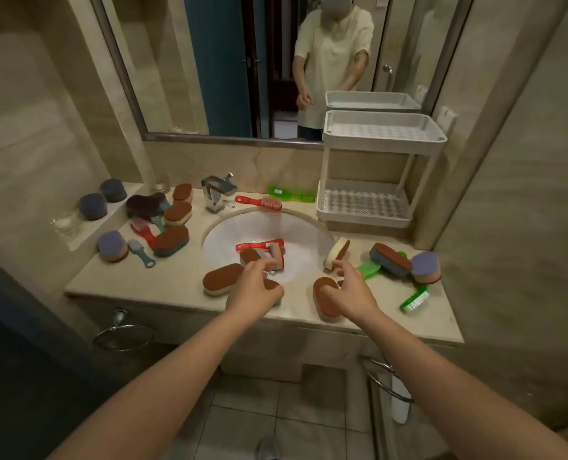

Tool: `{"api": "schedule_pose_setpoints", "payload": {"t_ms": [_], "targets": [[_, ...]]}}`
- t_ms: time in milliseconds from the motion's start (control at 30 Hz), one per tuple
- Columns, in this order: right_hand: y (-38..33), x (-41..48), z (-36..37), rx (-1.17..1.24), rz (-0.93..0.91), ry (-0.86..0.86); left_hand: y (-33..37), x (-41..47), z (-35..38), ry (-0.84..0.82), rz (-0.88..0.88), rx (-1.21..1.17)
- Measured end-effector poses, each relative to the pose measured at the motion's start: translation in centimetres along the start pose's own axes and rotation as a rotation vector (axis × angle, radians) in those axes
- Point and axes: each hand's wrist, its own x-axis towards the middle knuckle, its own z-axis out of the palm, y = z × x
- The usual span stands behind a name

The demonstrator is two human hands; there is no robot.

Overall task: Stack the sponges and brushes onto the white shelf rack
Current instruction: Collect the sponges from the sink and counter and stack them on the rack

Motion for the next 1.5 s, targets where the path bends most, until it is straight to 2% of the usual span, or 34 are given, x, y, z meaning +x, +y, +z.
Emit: {"api": "schedule_pose_setpoints", "payload": {"t_ms": [233,433,767,833,900,1033,1133,1300,1500], "targets": [[2.6,5.4,3.4,-0.293,0.150,-0.126,-4.2,5.3,1.9,-0.263,0.076,0.308],[4.8,7.8,5.8,-0.444,0.179,-0.202,-7.7,9.3,2.6,-0.454,0.241,0.631],[6.2,9.6,7.7,-0.565,0.223,-0.231,-10.9,13.0,3.8,-0.654,0.338,0.839],[5.9,9.9,7.5,-0.517,0.201,-0.179,-10.7,13.5,3.9,-0.653,0.349,0.804],[5.3,10.2,7.0,-0.385,0.161,-0.054,-9.7,14.2,3.9,-0.617,0.325,0.701],[3.2,11.6,5.2,-0.199,0.071,0.213,-5.2,16.5,3.9,-0.440,0.141,0.399],[1.5,13.0,3.1,-0.125,0.027,0.373,-1.3,18.4,3.7,-0.301,0.101,0.250],[-0.9,15.2,-1.3,-0.040,-0.069,0.507,4.6,21.1,3.3,-0.211,0.122,-0.054],[-4.6,17.7,-8.0,-0.023,-0.202,0.613,11.6,24.5,2.8,-0.166,0.200,-0.223]]}}
